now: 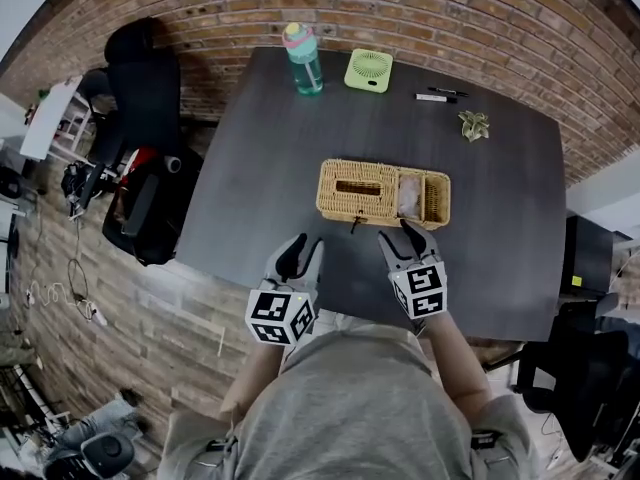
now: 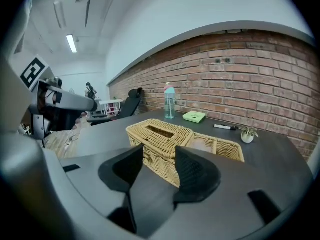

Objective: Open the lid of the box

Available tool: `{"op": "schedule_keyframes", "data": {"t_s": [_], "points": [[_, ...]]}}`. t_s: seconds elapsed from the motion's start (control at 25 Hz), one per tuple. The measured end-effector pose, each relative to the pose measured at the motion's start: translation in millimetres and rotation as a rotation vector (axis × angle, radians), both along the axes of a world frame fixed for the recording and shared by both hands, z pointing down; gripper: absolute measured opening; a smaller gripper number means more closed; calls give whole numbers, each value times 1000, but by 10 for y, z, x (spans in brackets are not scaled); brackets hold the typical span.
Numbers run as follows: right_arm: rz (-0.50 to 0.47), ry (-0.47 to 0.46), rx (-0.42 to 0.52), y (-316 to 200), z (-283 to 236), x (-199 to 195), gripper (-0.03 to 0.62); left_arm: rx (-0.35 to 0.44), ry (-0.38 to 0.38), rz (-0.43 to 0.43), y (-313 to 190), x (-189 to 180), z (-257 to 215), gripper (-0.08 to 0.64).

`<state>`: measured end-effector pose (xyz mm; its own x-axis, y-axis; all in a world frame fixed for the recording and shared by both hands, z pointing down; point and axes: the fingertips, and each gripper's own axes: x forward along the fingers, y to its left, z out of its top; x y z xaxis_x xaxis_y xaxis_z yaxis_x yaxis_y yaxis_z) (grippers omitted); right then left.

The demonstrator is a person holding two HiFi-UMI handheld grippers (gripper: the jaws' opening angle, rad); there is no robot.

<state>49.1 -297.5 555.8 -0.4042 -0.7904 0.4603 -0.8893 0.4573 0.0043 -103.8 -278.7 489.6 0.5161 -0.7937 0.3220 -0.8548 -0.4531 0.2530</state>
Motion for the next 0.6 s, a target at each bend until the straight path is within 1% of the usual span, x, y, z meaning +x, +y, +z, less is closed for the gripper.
{"op": "schedule_keyframes", "data": {"t_s": [0.24,0.4,0.6], "points": [[-4,102,-33,-141,212,-12,189,-1,-6,-14,-144,-61,-9,123],[-7,189,-30,-224,280,7,189,0,-8,-25,-214,-90,-24,123],[-9,242,-43,-307,334,8,189,3,-7,-39,-263,-131,-43,123]]}}
